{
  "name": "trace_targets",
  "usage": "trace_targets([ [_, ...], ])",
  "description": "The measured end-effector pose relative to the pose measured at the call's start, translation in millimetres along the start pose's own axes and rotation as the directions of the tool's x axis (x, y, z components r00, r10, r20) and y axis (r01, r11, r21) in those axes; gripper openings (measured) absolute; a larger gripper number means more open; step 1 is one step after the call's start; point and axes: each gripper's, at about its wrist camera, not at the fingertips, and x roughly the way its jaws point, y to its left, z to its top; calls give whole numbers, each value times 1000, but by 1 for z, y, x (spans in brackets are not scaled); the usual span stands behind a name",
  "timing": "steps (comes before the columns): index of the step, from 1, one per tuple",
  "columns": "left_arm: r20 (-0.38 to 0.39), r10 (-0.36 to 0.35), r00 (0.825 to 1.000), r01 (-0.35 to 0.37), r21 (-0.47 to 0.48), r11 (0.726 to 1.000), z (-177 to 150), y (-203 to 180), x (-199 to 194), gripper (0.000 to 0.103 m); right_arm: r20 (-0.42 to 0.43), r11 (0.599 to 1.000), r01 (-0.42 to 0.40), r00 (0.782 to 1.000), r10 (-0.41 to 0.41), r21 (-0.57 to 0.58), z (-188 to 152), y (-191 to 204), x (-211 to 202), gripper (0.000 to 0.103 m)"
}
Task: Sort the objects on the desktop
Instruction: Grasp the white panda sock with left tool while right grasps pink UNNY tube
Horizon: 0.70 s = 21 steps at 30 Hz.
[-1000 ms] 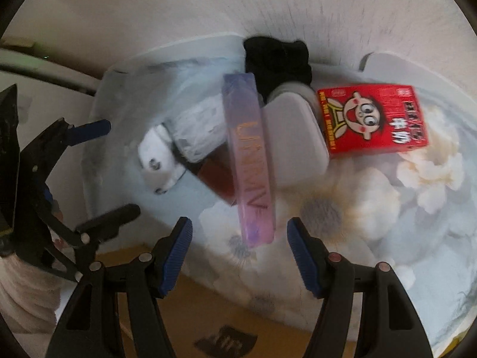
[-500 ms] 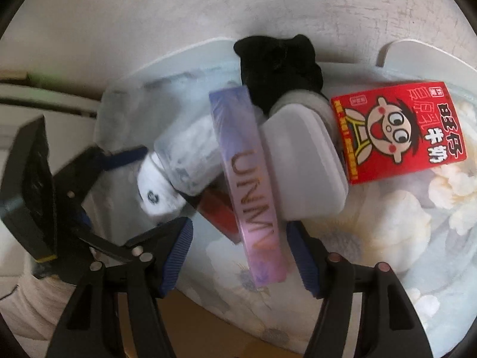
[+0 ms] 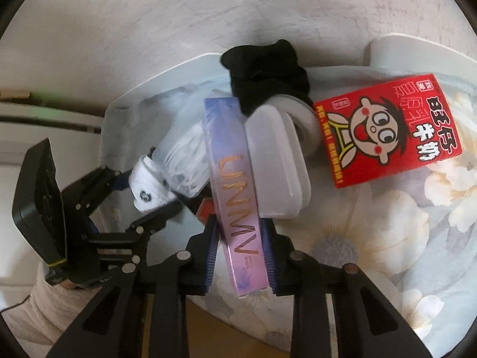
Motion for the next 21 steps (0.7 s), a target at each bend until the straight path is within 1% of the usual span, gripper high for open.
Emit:
trace_targets([
  [5, 11, -2, 1000, 2, -15, 1000, -4, 1, -11, 54, -17, 1000, 12, 1000, -12, -6, -11, -9, -10, 24],
  [13, 42, 14, 999, -13, -23, 1000, -5, -1, -33, 54, 23, 1000, 17, 1000, -17, -5, -25, -19, -44, 24],
  [16, 65, 25, 998, -23, -25, 999, -2, -4, -50, 54, 48, 1000, 14, 999, -13, -8, -29, -17, -61, 24],
  [21, 107, 64, 992, -63, -16, 998, -2, -10, -91, 54, 100, 1000, 1, 995, 2, -28, -40, -5, -94, 24],
])
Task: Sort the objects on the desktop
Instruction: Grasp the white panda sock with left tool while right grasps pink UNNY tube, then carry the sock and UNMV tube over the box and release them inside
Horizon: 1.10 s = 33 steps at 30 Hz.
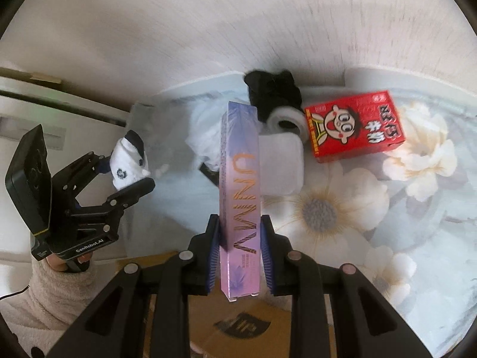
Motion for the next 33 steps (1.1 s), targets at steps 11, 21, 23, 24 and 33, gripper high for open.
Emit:
trace_targets([
  [11, 67, 30, 997, -33, 49, 998, -18, -42, -97, 54, 84, 990, -29, 996, 41, -135, -47, 55, -63, 24],
  [21, 57, -108, 992, 108, 6, 994, -63, -96, -124, 54, 42, 964, 14, 999, -3, -264, -119, 71, -69, 24],
  [23, 11, -98, 995, 98, 12, 995, -78, -111, -113, 54, 25, 958, 25, 1000, -19, -284, -131, 68, -64, 24],
  [24, -9, -94, 995, 95, 17, 995, -84, -117, -107, 54, 18, 957, 20, 1000, -16, -289, -139, 64, -63, 24],
  [33, -156, -64, 986, 63, -12, 998, -128, -160, -54, 54, -65, 946, 10, 997, -33, -323, -177, 41, -35, 24],
])
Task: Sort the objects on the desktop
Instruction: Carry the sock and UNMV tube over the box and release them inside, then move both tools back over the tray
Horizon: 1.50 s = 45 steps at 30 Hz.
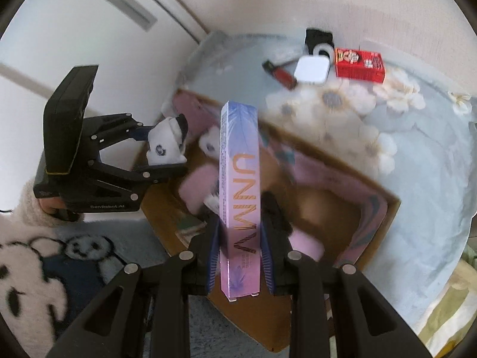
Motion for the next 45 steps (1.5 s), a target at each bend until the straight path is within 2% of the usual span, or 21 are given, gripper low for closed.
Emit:
trace_targets([
  [7, -13, 30, 999, -31, -47, 998, -3, 2, 1, 54, -37, 999, -15, 999, 14, -35, -6, 1, 8, 24],
  [12, -17, 49, 999, -49, -40, 998, -1, -1, 3, 54, -44, 998, -27, 999, 24, -57, -9, 6, 9, 24],
  [14, -13, 48, 999, -48, -35, 998, -1, -3, 2, 56, -44, 998, -33, 999, 30, -60, -10, 7, 9, 24],
  [15, -9, 45, 999, -45, -29, 999, -1, -4, 1, 63, -38, 997, -30, 999, 28, -68, -10, 8, 9, 24],
  [16, -8, 50, 999, -50, -22, 999, 0, -5, 0, 80, -35, 996, -26, 999, 23, -80, -10, 10, 9, 30],
  [17, -8, 74, 997, -74, -11, 997, 0, -7, -1, 92, -35, 996, -15, 999, 12, -92, -10, 13, 9, 37],
  [18, -1, 113, 994, -113, 7, 994, 0, -10, -4, 102, -42, 994, 5, 999, -10, -106, -10, 15, 10, 65],
  [19, 11, 141, 990, -142, 24, 990, 0, -11, -6, 103, -50, 993, 21, 998, -27, -117, -10, 17, 11, 95],
  [20, 20, 164, 986, -165, 44, 985, 0, -14, -10, 103, -54, 991, 39, 997, -46, -130, -11, 19, 12, 103],
  [24, 34, 212, 977, -214, 78, 974, 0, -14, -20, 103, -16, 985, 65, 998, -68, -160, -13, 23, 4, 103],
  [34, 90, 172, 981, -175, 30, 984, 10, 6, -45, 103, 156, 994, 102, 983, -95, -43, 2, 3, -39, 103],
  [40, 131, 174, 976, -175, -4, 985, 26, 26, -57, 103, 263, 989, 143, 954, -145, 29, 23, -10, -62, 103],
  [45, 181, 203, 962, -203, -18, 979, 55, 50, -64, 103, 313, 978, 171, 929, -199, 115, 51, -28, -74, 103],
])
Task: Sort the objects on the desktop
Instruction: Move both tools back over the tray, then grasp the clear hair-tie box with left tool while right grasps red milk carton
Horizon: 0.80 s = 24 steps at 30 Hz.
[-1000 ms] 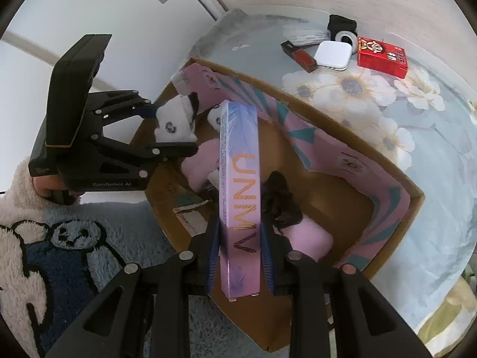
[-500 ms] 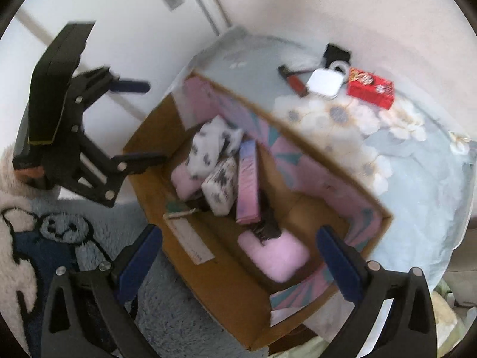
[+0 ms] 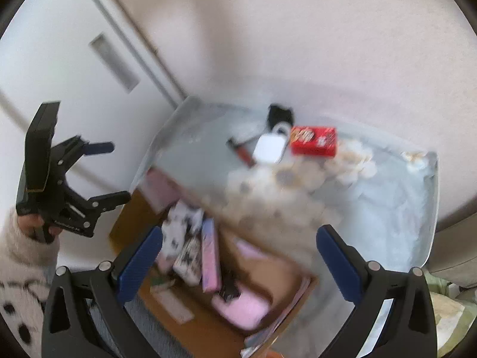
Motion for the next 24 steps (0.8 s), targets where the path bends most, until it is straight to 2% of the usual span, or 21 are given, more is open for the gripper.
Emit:
trace_targets([
  [4, 11, 4, 1000, -4, 14, 1000, 32, 15, 16, 103, 5, 997, 77, 997, -77, -3, 25, -10, 11, 103],
  [7, -5, 36, 999, -36, 76, 996, 56, 16, 43, 103, -15, 996, 92, 996, -92, -15, 45, -17, 30, 103],
  [12, -39, 38, 999, -31, 161, 987, 81, 10, 98, 103, -96, 990, 143, 985, -143, -9, 71, -35, 89, 103],
  [18, -86, 11, 996, 4, 182, 983, 101, 11, 173, 103, -140, 980, 188, 974, -177, 69, 82, -70, 154, 103],
  [20, -98, 8, 995, 11, 187, 982, 106, 12, 192, 103, -148, 964, 239, 964, -222, 117, 83, -81, 166, 103],
  [24, -113, 0, 994, 23, 199, 980, 109, 10, 216, 103, -219, 952, 287, 941, -259, 108, 81, -93, 188, 103],
])
